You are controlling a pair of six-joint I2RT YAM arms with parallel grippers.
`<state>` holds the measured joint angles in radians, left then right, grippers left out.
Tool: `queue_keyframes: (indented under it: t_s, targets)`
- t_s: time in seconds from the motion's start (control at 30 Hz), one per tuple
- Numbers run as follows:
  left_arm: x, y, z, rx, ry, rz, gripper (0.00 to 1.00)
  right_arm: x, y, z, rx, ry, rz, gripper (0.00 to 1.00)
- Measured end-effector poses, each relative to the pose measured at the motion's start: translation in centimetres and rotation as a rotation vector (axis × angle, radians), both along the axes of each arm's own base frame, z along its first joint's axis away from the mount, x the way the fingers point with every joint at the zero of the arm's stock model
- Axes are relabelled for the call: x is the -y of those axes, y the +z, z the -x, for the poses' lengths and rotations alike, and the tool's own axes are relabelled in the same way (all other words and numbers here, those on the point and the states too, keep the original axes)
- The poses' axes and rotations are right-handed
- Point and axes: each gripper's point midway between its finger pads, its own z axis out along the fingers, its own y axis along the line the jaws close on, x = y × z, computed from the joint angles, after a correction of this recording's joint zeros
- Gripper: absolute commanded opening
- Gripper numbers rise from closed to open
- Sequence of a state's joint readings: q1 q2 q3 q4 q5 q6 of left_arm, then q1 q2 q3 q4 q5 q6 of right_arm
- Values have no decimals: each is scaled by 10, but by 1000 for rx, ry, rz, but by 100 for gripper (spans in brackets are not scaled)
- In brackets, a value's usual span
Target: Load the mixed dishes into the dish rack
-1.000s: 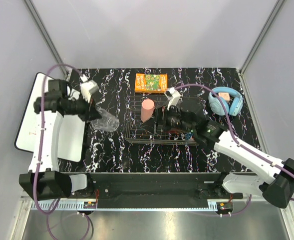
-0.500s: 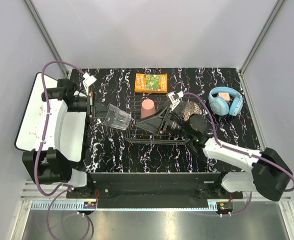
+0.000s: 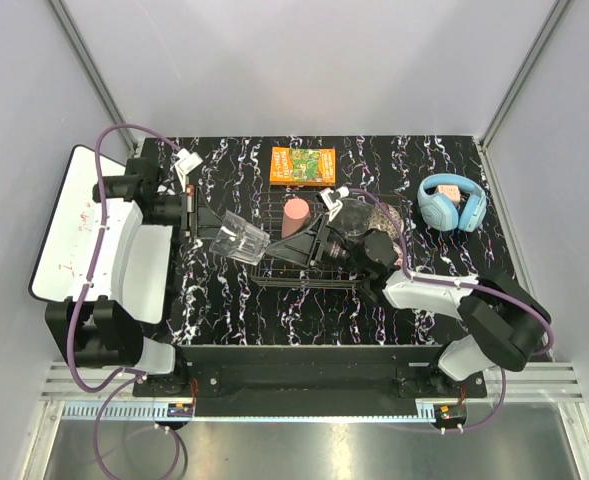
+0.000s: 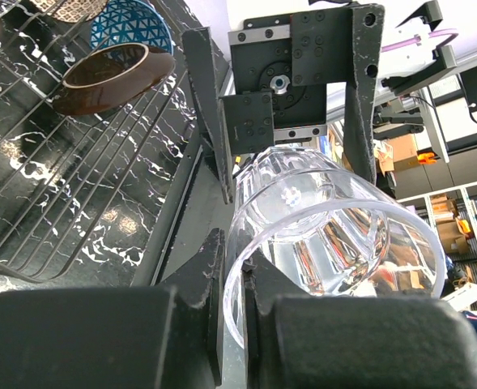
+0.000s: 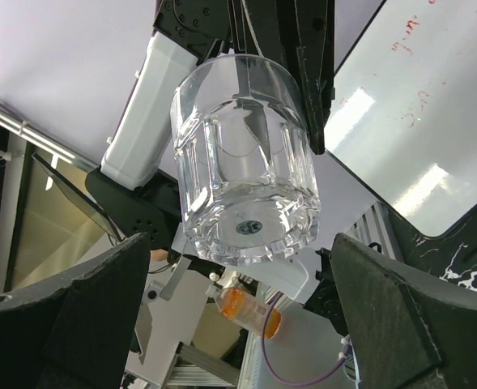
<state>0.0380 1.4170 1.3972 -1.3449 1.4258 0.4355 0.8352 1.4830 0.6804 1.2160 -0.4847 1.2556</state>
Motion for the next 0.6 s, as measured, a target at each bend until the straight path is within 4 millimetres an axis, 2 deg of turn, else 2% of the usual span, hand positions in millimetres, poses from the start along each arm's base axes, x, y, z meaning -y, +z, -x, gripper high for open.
queue_keyframes:
  t_s: [0.23,0.43,0.6]
  targets:
    - [3,0,1,-5,-14,8,0,-9,3,-4,-9,35,-27,100]
    - [3,-5,-3,-28,-16,9,0,-22,-3,-13,-49,61,-24,100]
    - [3,-5,-4,-17,-18,8,0,-25,0,-13,-45,66,-30,100]
